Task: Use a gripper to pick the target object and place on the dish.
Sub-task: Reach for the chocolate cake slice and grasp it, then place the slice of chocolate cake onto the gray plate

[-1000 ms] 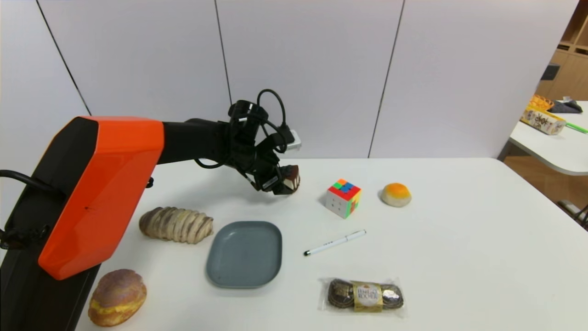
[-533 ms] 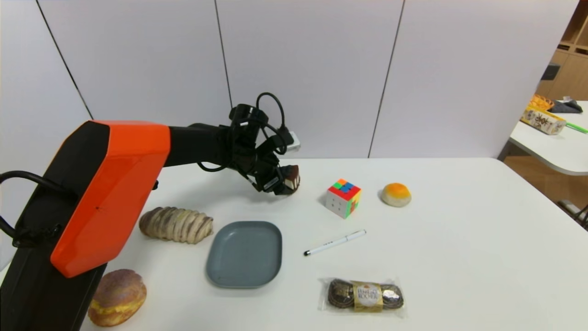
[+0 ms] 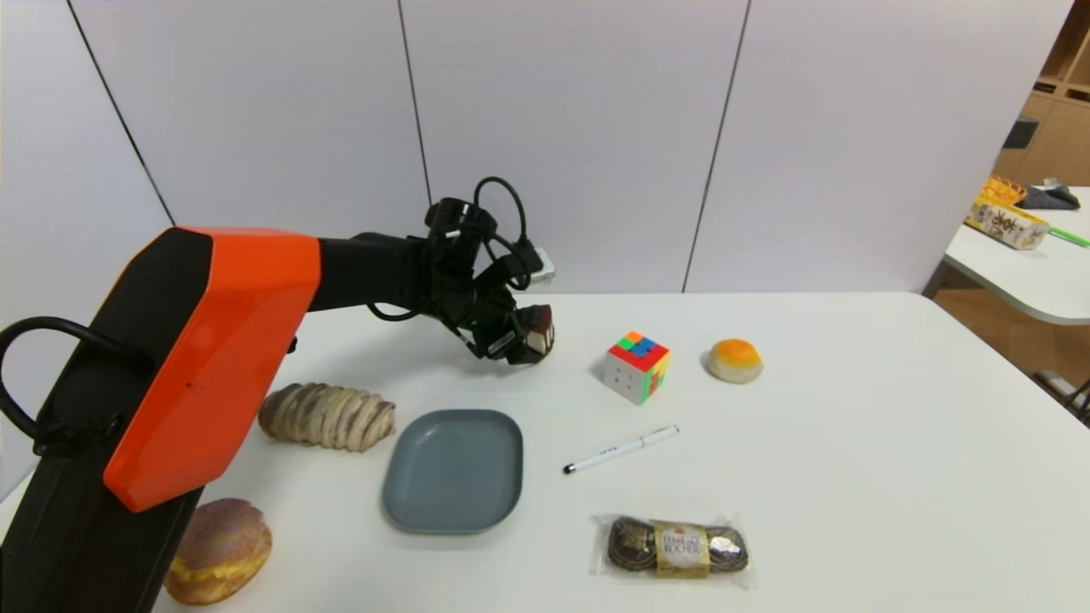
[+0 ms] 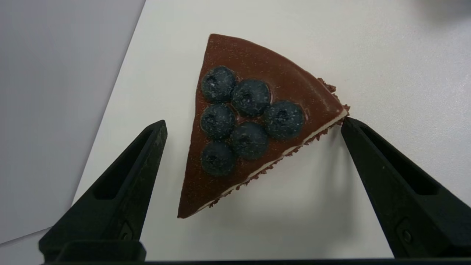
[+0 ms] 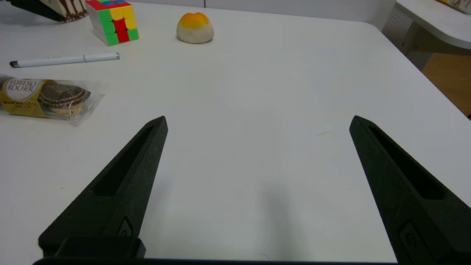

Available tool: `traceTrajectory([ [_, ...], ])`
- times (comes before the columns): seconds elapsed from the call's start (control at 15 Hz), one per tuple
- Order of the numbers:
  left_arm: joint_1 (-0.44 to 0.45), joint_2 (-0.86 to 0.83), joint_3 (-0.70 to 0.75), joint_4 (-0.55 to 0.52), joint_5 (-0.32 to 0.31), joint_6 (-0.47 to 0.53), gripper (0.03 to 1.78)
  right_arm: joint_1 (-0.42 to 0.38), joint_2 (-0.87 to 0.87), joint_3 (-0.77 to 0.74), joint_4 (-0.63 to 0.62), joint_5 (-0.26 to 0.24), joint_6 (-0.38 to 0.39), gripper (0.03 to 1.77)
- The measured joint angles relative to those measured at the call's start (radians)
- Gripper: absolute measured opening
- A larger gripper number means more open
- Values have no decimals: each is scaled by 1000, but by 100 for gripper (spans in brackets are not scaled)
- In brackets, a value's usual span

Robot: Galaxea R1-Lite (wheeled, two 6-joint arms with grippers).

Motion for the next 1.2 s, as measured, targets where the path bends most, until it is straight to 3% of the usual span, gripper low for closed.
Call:
traceTrajectory([
  [0.13, 0, 4, 0, 0, -1, 0, 169, 0, 0, 0, 0, 0, 0, 171],
  [0.33, 1, 8, 0, -1, -3, -2, 120, 0, 0, 0, 0, 0, 0, 171],
  [0.6, 1, 9, 0, 1, -3, -2, 77, 0, 0, 0, 0, 0, 0, 171],
  [0.73, 1, 9, 0, 0, -4, 0, 29, 0, 0, 0, 0, 0, -1, 171],
  [1.2, 3, 0, 0, -2, -3, -1, 29, 0, 0, 0, 0, 0, 0, 171],
])
